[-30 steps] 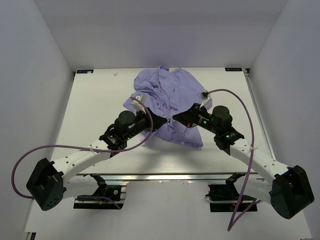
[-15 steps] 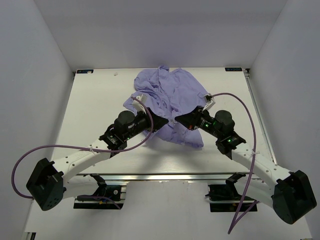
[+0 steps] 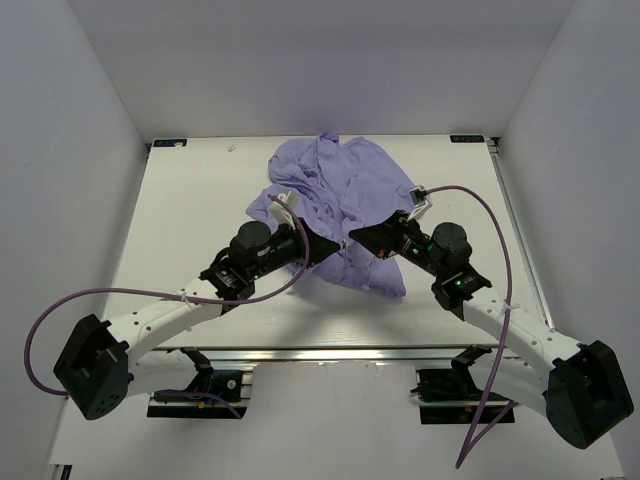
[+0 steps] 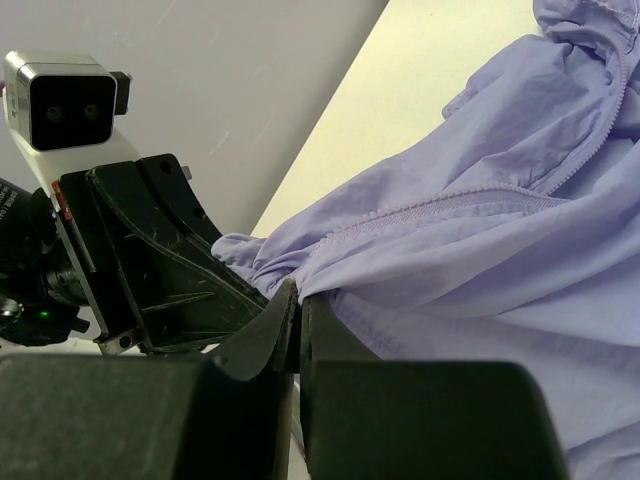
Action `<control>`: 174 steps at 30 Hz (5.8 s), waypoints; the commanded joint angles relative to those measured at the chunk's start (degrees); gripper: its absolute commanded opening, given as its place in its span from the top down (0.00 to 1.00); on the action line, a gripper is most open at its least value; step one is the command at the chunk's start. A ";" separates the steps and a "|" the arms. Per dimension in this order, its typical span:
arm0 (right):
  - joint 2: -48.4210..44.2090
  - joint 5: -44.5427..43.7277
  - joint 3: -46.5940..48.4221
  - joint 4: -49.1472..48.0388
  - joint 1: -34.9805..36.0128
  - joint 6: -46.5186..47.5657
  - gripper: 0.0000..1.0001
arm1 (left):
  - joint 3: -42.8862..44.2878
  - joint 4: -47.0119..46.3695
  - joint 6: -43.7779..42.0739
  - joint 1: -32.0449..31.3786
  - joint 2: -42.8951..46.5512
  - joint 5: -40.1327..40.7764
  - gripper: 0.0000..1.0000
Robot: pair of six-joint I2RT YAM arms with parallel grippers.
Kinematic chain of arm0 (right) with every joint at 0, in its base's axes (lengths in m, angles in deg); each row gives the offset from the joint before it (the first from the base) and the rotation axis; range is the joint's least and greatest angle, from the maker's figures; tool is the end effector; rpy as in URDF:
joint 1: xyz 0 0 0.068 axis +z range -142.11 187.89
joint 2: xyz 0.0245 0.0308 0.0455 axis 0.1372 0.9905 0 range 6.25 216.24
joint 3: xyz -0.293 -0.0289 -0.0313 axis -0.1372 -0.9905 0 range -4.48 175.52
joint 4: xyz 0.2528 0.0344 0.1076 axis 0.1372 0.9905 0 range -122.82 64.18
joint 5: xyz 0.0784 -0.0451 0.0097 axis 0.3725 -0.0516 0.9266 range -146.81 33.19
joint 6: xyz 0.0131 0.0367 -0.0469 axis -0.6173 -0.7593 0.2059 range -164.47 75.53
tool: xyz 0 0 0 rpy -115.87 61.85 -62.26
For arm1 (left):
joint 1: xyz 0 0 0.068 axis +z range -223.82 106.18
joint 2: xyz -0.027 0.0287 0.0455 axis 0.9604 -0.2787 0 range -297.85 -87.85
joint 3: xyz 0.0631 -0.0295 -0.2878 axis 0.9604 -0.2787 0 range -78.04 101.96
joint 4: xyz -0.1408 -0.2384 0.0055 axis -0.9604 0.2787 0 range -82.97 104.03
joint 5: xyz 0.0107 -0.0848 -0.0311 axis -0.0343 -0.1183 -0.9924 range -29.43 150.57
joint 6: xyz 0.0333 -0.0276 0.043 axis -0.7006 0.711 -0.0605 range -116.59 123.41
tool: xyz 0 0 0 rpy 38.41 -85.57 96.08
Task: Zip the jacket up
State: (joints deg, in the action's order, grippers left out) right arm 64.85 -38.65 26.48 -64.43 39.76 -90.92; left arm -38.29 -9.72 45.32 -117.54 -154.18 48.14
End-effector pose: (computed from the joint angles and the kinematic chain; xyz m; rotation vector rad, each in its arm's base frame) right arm 0.2020 0.1422 0.2994 -0.0702 1.6573 1.3092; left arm 0.1969 -0.2019 0.2937 0.2056 1.9092 -1.2466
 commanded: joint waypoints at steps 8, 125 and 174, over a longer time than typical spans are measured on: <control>-0.52 -1.45 1.03 2.94 -0.06 1.89 1.00 | -0.37 -0.12 -0.16 -0.40 1.90 -1.90 1.00; 4.77 -50.50 1.91 27.12 38.79 3.66 1.00 | -8.72 6.29 6.61 -0.75 3.92 -1.81 1.00; 25.50 -34.15 34.69 44.55 23.76 22.37 1.00 | -5.47 26.68 -3.33 -1.80 7.88 -5.50 1.00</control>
State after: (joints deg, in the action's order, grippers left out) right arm 90.23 -69.23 58.11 -13.46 65.93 -68.11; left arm -45.29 12.42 42.94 -118.48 -148.12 47.53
